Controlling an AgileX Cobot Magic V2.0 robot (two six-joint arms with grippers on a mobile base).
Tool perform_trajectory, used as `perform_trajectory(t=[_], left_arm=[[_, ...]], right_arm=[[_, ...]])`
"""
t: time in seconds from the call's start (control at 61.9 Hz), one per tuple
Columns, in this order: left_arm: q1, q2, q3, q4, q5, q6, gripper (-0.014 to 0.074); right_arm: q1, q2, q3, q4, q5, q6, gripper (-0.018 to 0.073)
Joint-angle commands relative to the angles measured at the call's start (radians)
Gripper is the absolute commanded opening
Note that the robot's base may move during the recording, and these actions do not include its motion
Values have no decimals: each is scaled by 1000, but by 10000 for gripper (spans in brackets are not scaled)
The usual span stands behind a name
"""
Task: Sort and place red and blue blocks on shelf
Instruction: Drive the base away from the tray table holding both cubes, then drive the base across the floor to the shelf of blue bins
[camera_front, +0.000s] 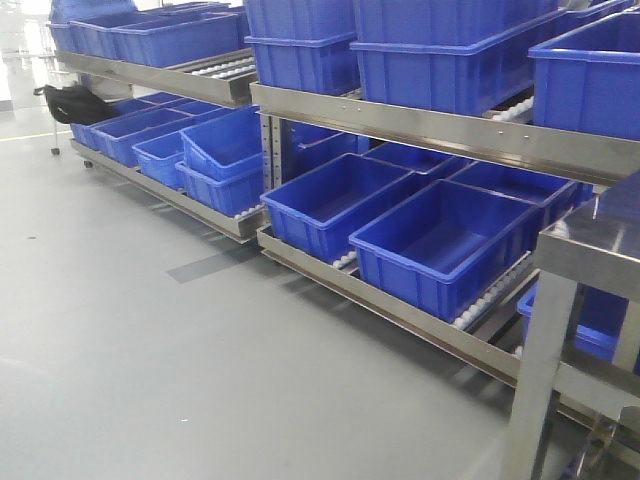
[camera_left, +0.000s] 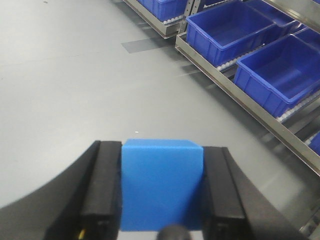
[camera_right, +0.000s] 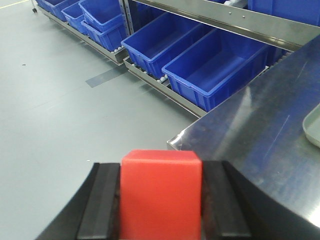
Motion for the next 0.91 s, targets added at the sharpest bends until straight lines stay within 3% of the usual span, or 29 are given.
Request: perform_trajectory(t=[0.0, 0.889], left_arm=[[2, -1, -29, 0, -81, -11, 125], [2, -1, -29, 0, -81, -11, 125]], right_arm=[[-4, -4, -29, -8, -91, -7, 52], [-4, -4, -29, -8, -91, -7, 52]])
